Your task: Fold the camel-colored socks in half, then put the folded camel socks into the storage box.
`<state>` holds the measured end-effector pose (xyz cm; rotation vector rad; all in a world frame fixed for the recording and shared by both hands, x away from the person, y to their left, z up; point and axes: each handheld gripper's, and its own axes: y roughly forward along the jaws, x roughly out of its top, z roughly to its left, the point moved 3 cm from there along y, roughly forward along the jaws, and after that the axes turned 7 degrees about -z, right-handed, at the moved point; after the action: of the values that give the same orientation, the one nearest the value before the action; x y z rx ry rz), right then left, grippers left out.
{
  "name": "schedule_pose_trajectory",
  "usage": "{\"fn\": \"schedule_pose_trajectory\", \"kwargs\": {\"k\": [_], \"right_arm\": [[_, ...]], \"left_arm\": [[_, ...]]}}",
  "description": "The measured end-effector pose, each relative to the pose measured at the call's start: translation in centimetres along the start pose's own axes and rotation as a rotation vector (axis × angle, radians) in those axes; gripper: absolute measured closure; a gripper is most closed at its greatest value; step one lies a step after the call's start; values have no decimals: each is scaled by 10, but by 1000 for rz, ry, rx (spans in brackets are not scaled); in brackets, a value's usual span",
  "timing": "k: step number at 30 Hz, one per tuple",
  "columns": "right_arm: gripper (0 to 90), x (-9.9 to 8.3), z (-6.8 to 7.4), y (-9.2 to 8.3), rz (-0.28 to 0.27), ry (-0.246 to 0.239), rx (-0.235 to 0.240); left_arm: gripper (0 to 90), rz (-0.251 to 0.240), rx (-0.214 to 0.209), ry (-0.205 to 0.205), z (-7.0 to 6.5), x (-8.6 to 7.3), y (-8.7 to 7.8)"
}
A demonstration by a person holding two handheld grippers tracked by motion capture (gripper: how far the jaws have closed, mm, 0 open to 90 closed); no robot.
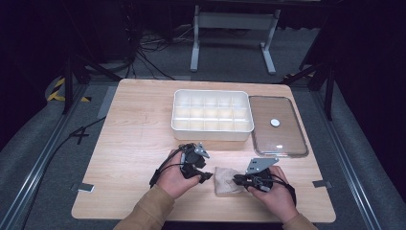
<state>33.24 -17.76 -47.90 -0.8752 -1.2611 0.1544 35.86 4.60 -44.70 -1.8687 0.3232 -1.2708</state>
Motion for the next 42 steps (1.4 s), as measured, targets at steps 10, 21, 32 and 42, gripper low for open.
{"fn": "schedule_pose_trajectory", "kwargs": {"k": [10,21,32,42], "right_arm": [[848,-3,-8,5,11,-42,22],[858,-3,-11,7,11,-124,59],[869,0,-14,11,-2,-165,53],[872,1,-13,16,-25,-164,73]], "left_arm": [[517,27,1,-4,2,-5,0],[579,92,-11,10,4,-9,7],[633,125,-30,19,0,-11,21],[806,143,-54,49,-9,-9,37]]}}
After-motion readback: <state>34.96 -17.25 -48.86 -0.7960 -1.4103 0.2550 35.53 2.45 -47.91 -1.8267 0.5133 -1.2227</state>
